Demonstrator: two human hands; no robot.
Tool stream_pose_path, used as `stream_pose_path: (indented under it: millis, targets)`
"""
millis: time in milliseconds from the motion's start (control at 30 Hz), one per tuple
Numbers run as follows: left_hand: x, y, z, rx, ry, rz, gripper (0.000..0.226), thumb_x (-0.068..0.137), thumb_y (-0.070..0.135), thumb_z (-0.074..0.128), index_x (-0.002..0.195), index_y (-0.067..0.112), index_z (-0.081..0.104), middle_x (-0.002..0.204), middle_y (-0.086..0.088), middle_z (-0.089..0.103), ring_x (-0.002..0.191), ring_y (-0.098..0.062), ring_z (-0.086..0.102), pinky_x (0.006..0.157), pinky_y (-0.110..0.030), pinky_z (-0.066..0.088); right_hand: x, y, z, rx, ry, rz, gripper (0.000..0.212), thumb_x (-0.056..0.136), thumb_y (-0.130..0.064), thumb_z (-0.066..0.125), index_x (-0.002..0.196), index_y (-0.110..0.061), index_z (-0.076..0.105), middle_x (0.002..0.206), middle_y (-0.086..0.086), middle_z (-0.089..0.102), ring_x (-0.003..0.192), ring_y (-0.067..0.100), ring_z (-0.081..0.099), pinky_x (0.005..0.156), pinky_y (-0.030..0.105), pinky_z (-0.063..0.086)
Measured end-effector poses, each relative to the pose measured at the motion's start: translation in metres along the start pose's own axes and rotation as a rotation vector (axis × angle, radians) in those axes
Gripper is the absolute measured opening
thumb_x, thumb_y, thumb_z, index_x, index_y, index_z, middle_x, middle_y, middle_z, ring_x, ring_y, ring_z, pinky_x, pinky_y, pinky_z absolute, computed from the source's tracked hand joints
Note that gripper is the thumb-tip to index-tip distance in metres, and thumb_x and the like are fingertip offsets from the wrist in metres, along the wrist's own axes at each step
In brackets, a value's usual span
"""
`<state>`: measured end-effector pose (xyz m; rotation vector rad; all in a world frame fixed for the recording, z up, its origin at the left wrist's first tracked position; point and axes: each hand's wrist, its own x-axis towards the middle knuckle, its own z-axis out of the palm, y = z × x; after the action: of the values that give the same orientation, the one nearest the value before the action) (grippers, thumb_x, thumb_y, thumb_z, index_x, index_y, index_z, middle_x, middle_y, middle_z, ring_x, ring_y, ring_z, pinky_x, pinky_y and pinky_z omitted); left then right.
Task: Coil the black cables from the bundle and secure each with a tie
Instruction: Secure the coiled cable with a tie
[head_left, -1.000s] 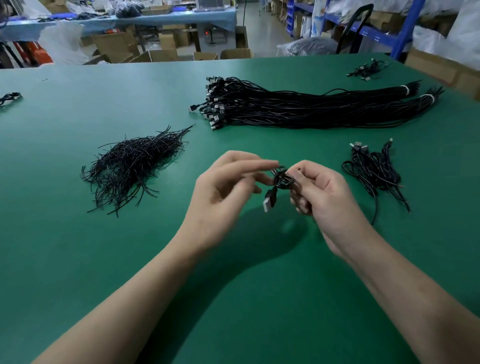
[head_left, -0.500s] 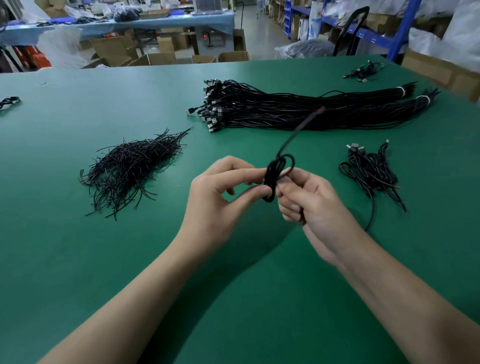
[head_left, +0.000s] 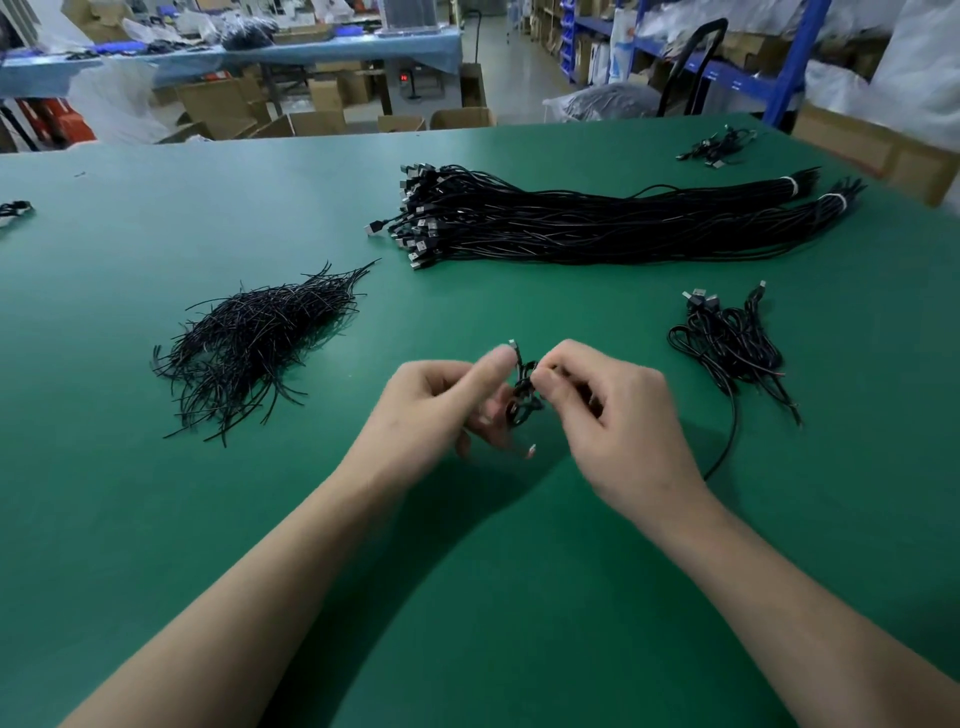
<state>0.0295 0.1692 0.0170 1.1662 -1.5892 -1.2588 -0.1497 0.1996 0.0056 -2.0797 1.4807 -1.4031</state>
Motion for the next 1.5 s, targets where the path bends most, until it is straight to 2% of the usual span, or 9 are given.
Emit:
stream_pose_path:
  millis: [200,400,567,733,933,1033,1233,1333,1500]
  targets:
    - [-0.001,-0.001,0.004,-0.086,-0.049,0.074,0.025,0.079,0.042,0.075,0.083,0.018,0.077,0.071,0.004,0.067,0.064,-0.005,0.054,0.056,-0.018,0.042,0.001,-0.004,-0.001,-0.055,-0.03,0.001,0.022,0.101,-0.021,0.058,0.079,-0.018,0.06,0.056,-0.007,0.043,0.053,0.011,0.038,0.05,0.024,0.03]
    - [-0.001,0.003,0.005,0.237,0.165,0.46,0.014,0.079,0.029,0.085,0.079,0.032,0.071,0.075,0.01,0.066,0.07,-0.003,0.056,0.063,-0.014,0.035,0.003,-0.004,0.001,0.819,-0.208,0.516,0.024,0.103,-0.02,0.055,0.081,-0.014,0.061,0.064,-0.003,0.034,0.054,0.008,0.029,0.05,0.018,0.03]
    - [0.0,0.003,-0.001,0.424,0.195,0.754,0.012,0.083,0.018,0.08,0.094,0.013,0.079,0.082,-0.001,0.063,0.073,-0.005,0.057,0.073,-0.009,0.04,0.002,0.001,-0.004,1.195,-0.367,0.662,0.018,0.091,-0.025,0.066,0.095,-0.009,0.061,0.059,-0.006,0.033,0.05,0.009,0.03,0.05,0.02,0.024]
    - [0.001,-0.001,-0.003,0.457,0.18,0.78,0.009,0.09,0.017,0.075,0.099,0.016,0.079,0.081,0.002,0.064,0.072,-0.007,0.059,0.07,-0.013,0.041,0.004,0.0,-0.001,1.004,-0.297,0.538,0.021,0.098,-0.026,0.061,0.079,-0.017,0.065,0.06,-0.003,0.036,0.054,0.01,0.03,0.051,0.019,0.027]
    - [0.001,0.003,-0.002,-0.052,0.057,0.074,0.056,0.097,0.054,0.056,0.083,0.001,0.068,0.068,0.0,0.069,0.056,-0.013,0.061,0.049,-0.02,0.041,0.005,-0.003,-0.006,0.218,-0.027,0.1,0.026,0.103,-0.026,0.057,0.079,-0.016,0.06,0.058,0.001,0.046,0.054,0.017,0.036,0.052,0.031,0.029]
    - [0.0,0.001,-0.003,-0.028,-0.086,0.042,0.036,0.091,0.047,0.065,0.083,0.014,0.076,0.072,-0.003,0.068,0.057,-0.01,0.056,0.051,-0.022,0.042,0.003,-0.007,-0.005,0.06,-0.017,-0.014,0.024,0.102,-0.021,0.06,0.079,-0.014,0.061,0.056,0.0,0.044,0.052,0.011,0.036,0.05,0.018,0.024]
    - [0.0,0.002,0.005,-0.144,-0.014,0.134,0.031,0.077,0.028,0.076,0.097,0.005,0.076,0.077,0.001,0.074,0.067,-0.001,0.062,0.065,-0.016,0.05,0.004,0.001,-0.001,0.297,-0.115,0.186,0.028,0.1,-0.029,0.056,0.076,-0.014,0.056,0.059,0.0,0.043,0.055,0.019,0.034,0.053,0.038,0.029]
    - [-0.002,0.003,0.005,0.067,0.107,0.299,0.014,0.081,0.024,0.082,0.094,0.021,0.078,0.087,0.001,0.078,0.079,-0.009,0.067,0.067,-0.031,0.051,0.005,0.002,0.001,0.682,-0.171,0.382,0.027,0.104,-0.018,0.053,0.077,-0.014,0.058,0.067,0.002,0.035,0.055,0.01,0.029,0.051,0.029,0.025]
    - [-0.006,0.006,0.002,0.446,0.23,0.752,0.013,0.083,0.016,0.082,0.094,0.011,0.079,0.082,0.006,0.072,0.075,0.001,0.062,0.069,-0.003,0.036,0.006,0.001,-0.001,0.97,-0.28,0.49,0.016,0.1,-0.013,0.054,0.085,-0.014,0.06,0.064,-0.006,0.047,0.05,0.005,0.032,0.048,0.017,0.031]
